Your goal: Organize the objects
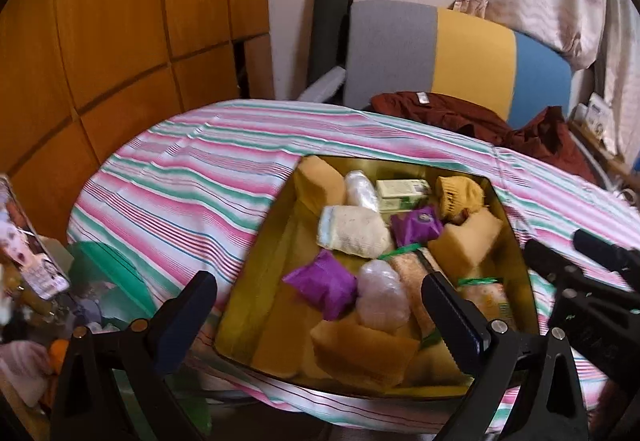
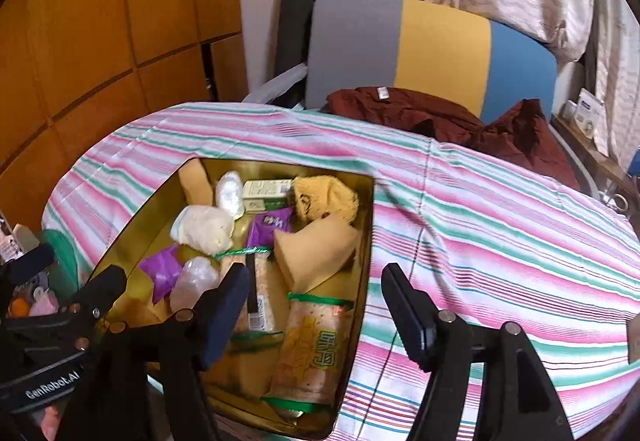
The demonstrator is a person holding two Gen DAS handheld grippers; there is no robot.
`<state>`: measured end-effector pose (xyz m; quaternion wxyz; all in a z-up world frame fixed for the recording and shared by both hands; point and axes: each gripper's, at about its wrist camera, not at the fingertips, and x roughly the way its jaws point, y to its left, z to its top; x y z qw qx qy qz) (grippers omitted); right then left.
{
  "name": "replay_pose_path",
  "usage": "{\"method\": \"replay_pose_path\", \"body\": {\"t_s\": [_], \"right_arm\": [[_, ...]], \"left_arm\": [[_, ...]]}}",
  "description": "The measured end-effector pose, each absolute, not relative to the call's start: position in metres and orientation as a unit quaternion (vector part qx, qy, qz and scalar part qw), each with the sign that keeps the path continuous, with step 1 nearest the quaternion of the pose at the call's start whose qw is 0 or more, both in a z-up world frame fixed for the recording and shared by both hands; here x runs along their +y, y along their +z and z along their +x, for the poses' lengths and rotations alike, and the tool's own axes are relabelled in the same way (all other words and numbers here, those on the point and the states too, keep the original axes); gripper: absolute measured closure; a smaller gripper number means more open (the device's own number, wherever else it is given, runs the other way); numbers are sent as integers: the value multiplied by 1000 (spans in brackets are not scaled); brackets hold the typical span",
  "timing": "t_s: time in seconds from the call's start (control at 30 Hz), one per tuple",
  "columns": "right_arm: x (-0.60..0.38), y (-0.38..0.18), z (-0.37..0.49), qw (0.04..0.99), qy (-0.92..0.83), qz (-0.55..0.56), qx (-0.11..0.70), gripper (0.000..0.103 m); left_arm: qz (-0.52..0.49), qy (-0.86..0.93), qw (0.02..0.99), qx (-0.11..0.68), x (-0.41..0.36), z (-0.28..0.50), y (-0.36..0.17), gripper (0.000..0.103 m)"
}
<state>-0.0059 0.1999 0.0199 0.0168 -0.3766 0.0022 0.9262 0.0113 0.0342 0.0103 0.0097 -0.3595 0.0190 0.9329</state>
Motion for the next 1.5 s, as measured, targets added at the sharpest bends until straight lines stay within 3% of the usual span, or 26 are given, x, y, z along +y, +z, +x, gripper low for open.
{"method": "replay_pose_path", "body": {"t_s": [0.3,1.03,1.5], "right_arm": [[197,23,-6,72,923,-378,-4,33],[192,11,-6,66,915,-397,28,33],[198,11,-6,78,916,-391,32,33]], "left_arm": [[-373,927,-34,6,22,5,11,0],[-420,907,-12,-15,18,-3,4,0],[-420,907,-14,-2,22,1,4,9]]}}
